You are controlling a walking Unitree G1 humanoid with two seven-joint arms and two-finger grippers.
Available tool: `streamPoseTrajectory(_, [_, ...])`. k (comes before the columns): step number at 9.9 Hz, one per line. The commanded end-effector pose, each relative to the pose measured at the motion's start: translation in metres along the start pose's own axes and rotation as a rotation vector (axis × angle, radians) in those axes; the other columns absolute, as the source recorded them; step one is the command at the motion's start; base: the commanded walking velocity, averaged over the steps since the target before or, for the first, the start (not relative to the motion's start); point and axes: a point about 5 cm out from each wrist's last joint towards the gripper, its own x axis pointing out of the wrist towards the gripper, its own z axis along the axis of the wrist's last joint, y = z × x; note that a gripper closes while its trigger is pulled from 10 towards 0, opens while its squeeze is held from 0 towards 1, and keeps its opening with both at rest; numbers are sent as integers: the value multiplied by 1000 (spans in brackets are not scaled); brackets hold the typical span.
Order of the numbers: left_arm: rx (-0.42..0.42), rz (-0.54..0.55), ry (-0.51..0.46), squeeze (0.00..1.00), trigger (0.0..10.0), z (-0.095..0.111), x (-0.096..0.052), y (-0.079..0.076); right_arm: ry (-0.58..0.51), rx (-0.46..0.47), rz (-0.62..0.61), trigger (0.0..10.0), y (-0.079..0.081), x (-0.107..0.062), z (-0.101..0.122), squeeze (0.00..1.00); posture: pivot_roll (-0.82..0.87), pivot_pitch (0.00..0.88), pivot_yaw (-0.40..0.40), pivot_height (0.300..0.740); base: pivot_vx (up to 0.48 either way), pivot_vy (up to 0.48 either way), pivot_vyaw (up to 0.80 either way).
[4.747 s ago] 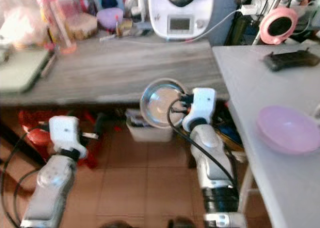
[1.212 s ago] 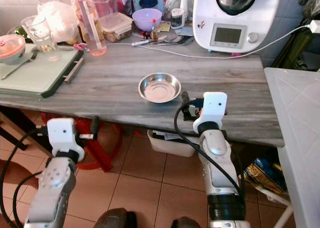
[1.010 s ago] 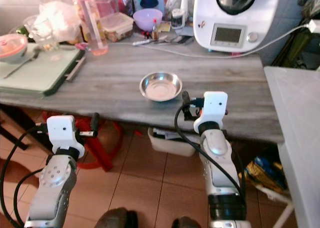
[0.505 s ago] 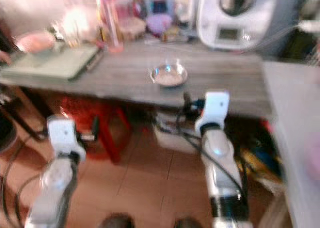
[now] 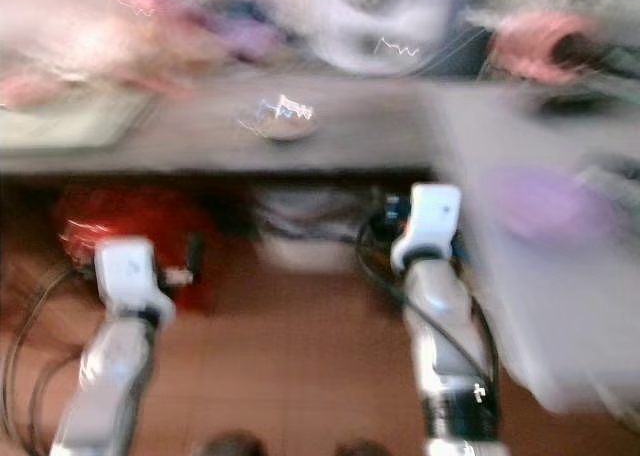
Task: Setting the table
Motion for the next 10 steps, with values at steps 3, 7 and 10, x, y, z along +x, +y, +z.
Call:
streamPoseTrajectory(3, [-12, -64, -16, 0, 10000, 4, -9, -2, -43, -29, -29, 10000, -8, -12, 3, 0, 62, 0, 48, 740, 0, 0, 0])
streamPoseTrajectory(7, [68, -23, 26, 0, 10000, -7, -32, 21, -5, -72, -144, 10000, -34, -44, -15, 0, 37, 0, 104, 740, 0, 0, 0])
streamPoseTrajectory(10, [64, -101, 11, 0, 10000, -3, -26, 12, 22, -74, -125, 10000, -29, -49, -21, 0, 28, 0, 96, 740, 0, 0, -192])
